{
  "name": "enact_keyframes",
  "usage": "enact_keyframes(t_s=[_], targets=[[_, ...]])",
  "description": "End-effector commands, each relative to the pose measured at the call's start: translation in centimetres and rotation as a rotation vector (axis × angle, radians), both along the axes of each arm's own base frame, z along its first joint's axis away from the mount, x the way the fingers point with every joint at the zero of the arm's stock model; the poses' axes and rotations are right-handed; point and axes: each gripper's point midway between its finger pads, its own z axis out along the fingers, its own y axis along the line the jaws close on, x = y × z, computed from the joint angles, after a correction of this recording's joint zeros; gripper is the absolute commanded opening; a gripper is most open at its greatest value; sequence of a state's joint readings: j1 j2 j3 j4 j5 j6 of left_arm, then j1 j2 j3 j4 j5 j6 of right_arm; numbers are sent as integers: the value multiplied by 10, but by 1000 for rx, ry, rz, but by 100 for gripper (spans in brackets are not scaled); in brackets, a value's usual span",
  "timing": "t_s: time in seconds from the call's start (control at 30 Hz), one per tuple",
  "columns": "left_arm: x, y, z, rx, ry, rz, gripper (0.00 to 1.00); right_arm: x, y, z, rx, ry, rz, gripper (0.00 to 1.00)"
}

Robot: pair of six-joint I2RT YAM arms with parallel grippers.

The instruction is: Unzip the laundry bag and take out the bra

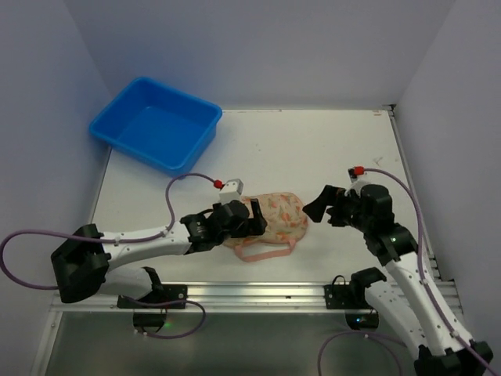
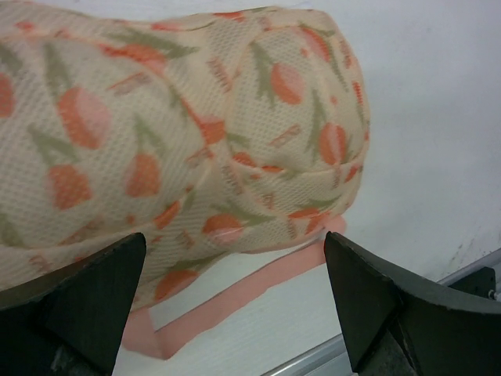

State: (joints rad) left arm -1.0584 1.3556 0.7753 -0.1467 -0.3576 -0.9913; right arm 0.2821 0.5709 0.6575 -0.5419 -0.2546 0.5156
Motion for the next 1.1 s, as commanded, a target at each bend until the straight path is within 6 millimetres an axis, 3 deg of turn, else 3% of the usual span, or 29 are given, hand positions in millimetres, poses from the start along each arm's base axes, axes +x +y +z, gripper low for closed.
enact_keyframes(t_s=[0.0,0.03,0.07,0.1,0.17,0.2,0.27,0.3,0.33,0.4,0.43,0.53,0.63,0.73,0.77,0.83,0.9,0.93,0.97,1.03,1.07], targets=[[-9,66,-48,101,88,178,100,16,24,-32,37,115,40,99],[-9,72,-51,88,99,191,100,18,36,-36,30,118,76,99],[-9,76,-57,81,114,199,100,26,38,-56,-18,176,55,99],[-7,91,-69,97,131,232,100,33,45,-57,-36,169,65,99],[-3,96,-76,92,140,236,100,36,60,-72,-88,195,95,99],[2,103,-80,97,143,252,100,42,62,-94,-140,244,82,98],[10,107,-85,137,131,242,100,46,77,-107,-155,261,115,97],[20,110,-83,144,120,256,100,47,85,-125,-176,307,138,96],[25,111,-88,183,116,235,100,40,96,-132,-191,329,180,96],[44,107,-79,199,75,223,100,29,113,-142,-214,380,256,96],[51,110,-82,254,55,205,100,13,125,-154,-248,416,316,95],[80,104,-69,285,-5,182,100,-13,147,-147,-299,422,435,95],[111,95,-49,246,-63,181,100,-42,165,-127,-227,442,560,95],[138,82,-22,172,-138,174,100,-58,167,-118,-156,452,584,95],[142,80,-16,161,-158,170,100,-63,168,-105,-117,431,600,95],[147,79,-1,143,-200,161,100,-70,162,-101,-99,433,597,95],[144,81,5,138,-213,153,100,-63,148,-93,-135,378,538,95],[140,83,19,114,-240,155,100,-54,141,-90,-157,340,496,96],[132,89,13,117,-227,155,100,-45,133,-89,-190,300,463,96],[118,98,25,87,-231,167,100,-12,109,-77,-198,248,346,96],[108,104,17,98,-207,168,100,-2,102,-73,-196,234,332,96]])
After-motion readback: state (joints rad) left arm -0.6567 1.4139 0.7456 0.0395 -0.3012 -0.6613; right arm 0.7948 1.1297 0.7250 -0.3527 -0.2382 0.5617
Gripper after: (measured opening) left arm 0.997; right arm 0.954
